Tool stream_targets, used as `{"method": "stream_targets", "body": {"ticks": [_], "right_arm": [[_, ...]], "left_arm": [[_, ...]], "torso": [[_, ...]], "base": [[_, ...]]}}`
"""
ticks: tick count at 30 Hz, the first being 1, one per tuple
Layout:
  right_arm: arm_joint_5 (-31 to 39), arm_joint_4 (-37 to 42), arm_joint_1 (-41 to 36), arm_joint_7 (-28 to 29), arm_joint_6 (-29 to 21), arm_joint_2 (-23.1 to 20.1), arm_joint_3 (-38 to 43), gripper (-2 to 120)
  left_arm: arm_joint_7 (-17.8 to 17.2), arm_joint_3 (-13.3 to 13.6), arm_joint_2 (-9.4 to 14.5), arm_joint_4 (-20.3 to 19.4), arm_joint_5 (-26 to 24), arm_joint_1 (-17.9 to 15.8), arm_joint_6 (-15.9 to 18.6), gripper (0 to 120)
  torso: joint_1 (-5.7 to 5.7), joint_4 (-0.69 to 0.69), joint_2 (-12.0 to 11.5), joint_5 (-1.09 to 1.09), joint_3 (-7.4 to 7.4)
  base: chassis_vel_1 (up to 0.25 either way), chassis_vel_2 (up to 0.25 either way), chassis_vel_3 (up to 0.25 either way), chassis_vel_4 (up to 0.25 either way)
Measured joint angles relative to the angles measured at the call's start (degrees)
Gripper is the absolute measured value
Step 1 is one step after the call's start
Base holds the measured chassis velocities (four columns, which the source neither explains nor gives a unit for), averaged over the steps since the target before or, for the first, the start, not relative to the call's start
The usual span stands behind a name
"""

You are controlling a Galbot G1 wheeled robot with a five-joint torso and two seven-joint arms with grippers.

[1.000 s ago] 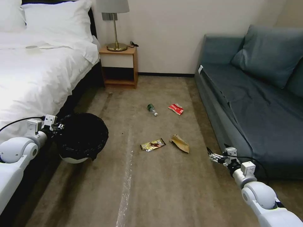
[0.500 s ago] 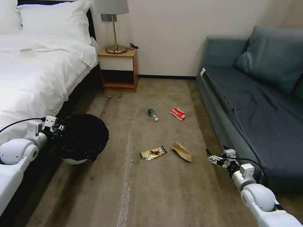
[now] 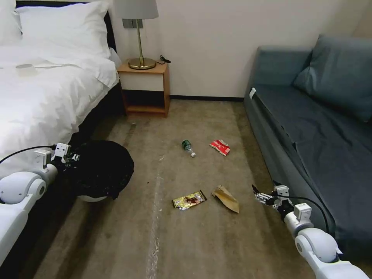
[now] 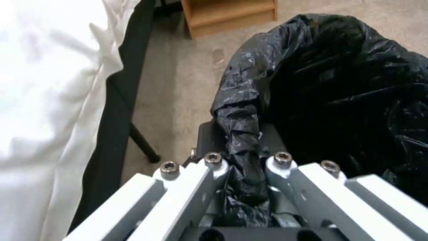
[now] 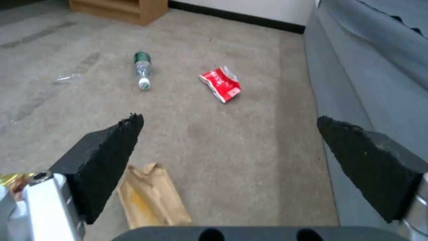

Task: Pick up the trash bin, then pick up the garbage on the floor and place it into the trash bin.

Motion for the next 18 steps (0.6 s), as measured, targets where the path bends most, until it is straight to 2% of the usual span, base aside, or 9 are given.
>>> {"method": "stream_targets", "body": {"ticks": [18], "right_arm": [[-1.13, -0.28, -0.35, -0.02, 0.0, 0.31, -0.68, 100]], "left_arm": [[0.79, -0.13, -0.47, 0.04, 0.17, 0.09, -0.97, 4]], "torso": [[0.0, -0.01, 0.0, 0.0, 0.0]], "base": [[-0.131, 0.13, 0.129, -0.133]]}}
